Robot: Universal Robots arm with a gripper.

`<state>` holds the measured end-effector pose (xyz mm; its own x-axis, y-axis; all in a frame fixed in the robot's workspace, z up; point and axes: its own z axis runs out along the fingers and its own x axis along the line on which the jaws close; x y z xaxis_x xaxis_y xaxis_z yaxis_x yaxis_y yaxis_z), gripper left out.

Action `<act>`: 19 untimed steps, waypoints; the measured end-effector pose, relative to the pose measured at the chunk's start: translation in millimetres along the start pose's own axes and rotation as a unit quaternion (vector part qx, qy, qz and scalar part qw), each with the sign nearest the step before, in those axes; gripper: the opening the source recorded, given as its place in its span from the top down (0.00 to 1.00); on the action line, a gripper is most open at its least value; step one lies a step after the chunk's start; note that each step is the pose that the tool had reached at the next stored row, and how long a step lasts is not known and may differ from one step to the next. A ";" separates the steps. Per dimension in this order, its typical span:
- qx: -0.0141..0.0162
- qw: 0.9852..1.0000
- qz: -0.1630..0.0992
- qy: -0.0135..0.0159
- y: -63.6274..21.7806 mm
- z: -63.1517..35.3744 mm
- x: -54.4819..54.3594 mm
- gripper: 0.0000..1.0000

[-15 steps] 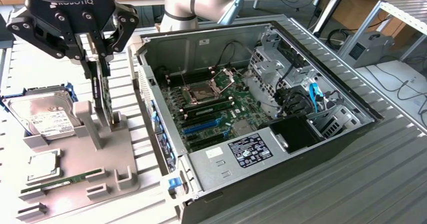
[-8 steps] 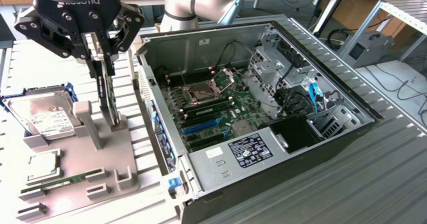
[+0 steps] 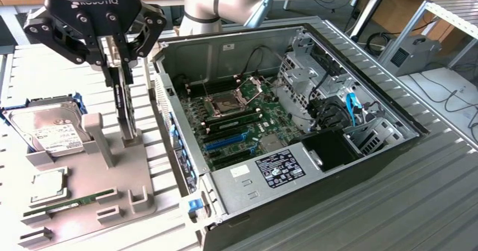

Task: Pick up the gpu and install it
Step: 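Pick up the gpu and move the gpu toward the slot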

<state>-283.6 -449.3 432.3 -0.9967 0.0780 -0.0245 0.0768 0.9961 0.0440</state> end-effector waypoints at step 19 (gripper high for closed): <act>0.000 1.000 0.000 0.000 0.9 0.4 -12.2 0.73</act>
<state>-271.4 -449.3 432.3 -0.9967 0.0780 -0.0246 0.0769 0.9961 0.0432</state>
